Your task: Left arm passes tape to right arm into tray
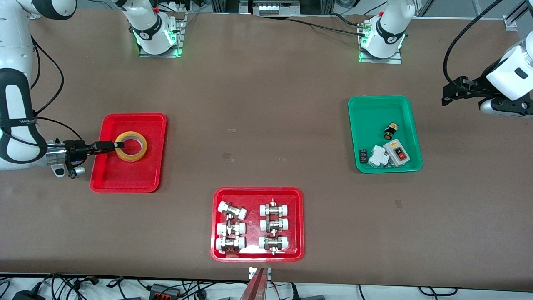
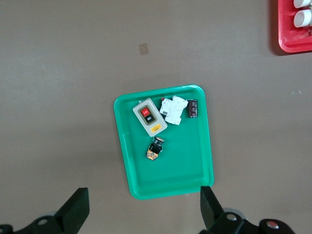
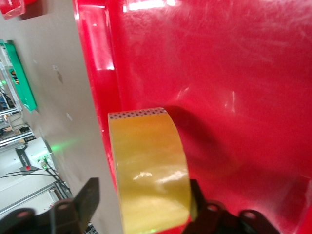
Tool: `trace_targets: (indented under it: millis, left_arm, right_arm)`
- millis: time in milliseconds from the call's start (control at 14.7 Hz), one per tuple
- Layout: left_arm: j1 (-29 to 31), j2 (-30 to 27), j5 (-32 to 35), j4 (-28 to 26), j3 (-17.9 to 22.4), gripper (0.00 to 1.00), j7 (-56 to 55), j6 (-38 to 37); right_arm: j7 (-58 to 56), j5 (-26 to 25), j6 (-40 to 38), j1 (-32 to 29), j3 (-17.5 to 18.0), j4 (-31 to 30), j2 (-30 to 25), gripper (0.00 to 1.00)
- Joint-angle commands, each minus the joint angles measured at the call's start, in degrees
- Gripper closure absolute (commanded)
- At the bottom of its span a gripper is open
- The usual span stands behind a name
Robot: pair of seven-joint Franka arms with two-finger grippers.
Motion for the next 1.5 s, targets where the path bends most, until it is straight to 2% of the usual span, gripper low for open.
trace_targets:
  millis: [0,136,612,816,884,1020,1224,1292,1428]
  left_arm:
    - [-0.3,-0.3,0.8,0.1,0.3,0.0,-0.6,0.7]
    - [-0.2,0.9,1.0,2.0,0.3,0.0,-0.6,-0.2]
    - [-0.2,0.9,1.0,2.0,-0.2,0.0,-0.5,-0.2]
    - [-0.2,0.9,1.0,2.0,-0.2,0.0,-0.4,-0.4]
    - [-0.2,0.9,1.0,2.0,-0.2,0.0,-0.4,-0.4]
    - [-0.1,0.9,1.0,2.0,0.2,0.0,0.0,-0.5]
    - [-0.1,0.9,1.0,2.0,0.3,0.0,0.1,-0.4]
    - [-0.1,0.9,1.0,1.9,0.3,0.0,0.1,-0.5]
    - [-0.1,0.9,1.0,1.9,0.3,0.0,0.1,-0.4]
  right_arm:
    - [-0.7,-4.8,3.0,1.2,0.6,0.5,0.2,0.0]
    - [-0.7,-7.7,4.7,2.6,0.6,0.5,-0.1,0.0]
    - [0.5,-19.6,7.2,6.8,0.5,0.6,-6.1,0.0]
    - [8.2,-24.4,6.3,9.3,0.5,3.0,-11.2,0.0]
    - [13.6,-26.4,5.3,10.5,0.7,4.5,-13.4,0.0]
    - [22.9,-26.9,2.4,12.1,0.8,7.4,-15.4,0.0]
    - [36.0,-28.7,-8.2,14.7,0.7,14.6,-15.9,0.0]
    - [39.2,-28.7,-12.6,14.9,1.1,18.0,-16.1,0.0]
    - [40.1,-29.3,-15.6,15.8,1.1,23.3,-16.9,0.0]
